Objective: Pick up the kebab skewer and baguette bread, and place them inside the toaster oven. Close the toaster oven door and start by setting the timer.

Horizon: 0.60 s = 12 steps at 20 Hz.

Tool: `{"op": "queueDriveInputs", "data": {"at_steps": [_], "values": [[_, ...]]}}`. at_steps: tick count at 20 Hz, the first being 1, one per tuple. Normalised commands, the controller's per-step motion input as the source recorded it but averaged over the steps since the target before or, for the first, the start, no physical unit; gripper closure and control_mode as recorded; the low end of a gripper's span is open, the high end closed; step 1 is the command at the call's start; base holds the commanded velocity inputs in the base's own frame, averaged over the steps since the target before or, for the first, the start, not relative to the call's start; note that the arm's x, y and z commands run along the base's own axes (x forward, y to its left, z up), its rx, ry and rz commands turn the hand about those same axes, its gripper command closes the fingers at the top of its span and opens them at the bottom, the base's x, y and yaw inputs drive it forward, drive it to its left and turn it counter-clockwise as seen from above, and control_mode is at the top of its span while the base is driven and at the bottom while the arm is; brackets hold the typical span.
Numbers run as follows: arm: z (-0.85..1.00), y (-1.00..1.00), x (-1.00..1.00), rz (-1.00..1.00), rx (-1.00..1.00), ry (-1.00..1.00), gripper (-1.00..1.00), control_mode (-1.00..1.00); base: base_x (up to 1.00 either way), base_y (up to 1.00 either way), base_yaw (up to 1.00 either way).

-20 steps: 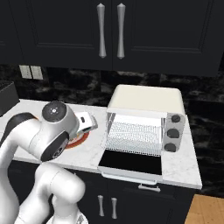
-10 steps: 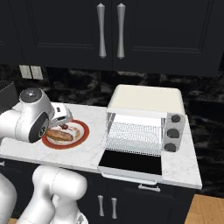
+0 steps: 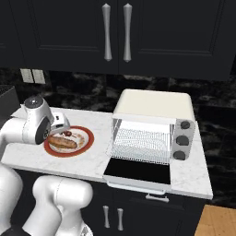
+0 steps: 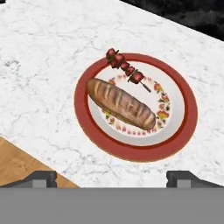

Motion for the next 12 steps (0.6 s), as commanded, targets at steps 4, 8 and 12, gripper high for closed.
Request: {"op": "queueDriveInputs", "data": {"at_steps": [4, 8, 12], "values": [[-0.27, 0.00, 0.01, 0.00, 0.00, 0.13, -1.00, -1.00, 0.00, 0.00, 0.00], [-0.18, 0.00, 0.09, 0.03, 0.00, 0.03, -1.00, -1.00, 0.00, 0.00, 0.00], [-0.35, 0.00, 0.15, 0.10, 0.00, -0.03, -1.00, -1.00, 0.00, 0.00, 0.00]]}}
